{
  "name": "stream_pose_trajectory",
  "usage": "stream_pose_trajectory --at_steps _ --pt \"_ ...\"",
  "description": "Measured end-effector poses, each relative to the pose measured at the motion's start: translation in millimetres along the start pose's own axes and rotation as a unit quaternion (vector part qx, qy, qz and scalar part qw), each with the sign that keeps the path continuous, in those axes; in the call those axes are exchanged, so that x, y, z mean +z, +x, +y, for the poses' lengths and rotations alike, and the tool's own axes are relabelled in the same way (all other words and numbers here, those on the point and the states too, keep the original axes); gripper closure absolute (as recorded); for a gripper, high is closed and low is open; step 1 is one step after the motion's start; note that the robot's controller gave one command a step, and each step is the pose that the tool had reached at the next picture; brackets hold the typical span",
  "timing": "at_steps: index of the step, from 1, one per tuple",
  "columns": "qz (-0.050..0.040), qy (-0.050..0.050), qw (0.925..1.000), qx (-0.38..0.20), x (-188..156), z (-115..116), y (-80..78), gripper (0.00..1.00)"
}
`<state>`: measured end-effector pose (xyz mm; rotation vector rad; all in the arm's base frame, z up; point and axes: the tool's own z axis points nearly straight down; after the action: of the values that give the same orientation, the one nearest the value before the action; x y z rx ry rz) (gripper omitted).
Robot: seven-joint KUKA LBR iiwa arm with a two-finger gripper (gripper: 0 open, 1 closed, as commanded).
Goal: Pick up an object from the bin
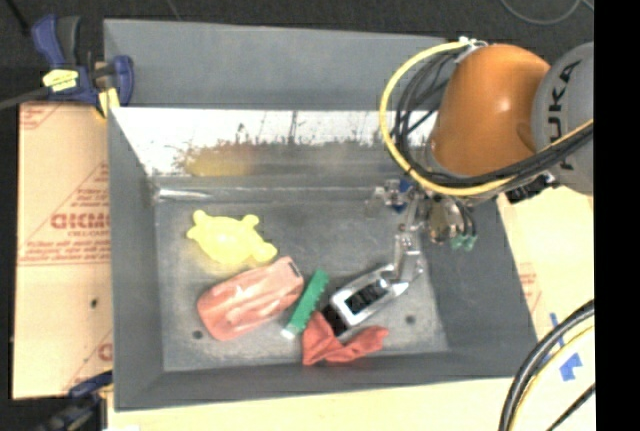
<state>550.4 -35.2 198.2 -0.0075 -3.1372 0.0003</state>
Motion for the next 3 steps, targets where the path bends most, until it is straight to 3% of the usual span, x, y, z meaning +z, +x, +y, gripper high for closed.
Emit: stream_pose_trajectory --at_steps 1,2,3 --pt "-0.0042 0.001 1.0 0.0 -4.6 -0.1 -1.5 0.0" --pt "-0.0039 0.0 0.9997 0.023 44.3 12.8 23.1 0.0" --pt "-0.0022 0.0 0.9976 0.069 67.4 10.7 23.6 0.0"
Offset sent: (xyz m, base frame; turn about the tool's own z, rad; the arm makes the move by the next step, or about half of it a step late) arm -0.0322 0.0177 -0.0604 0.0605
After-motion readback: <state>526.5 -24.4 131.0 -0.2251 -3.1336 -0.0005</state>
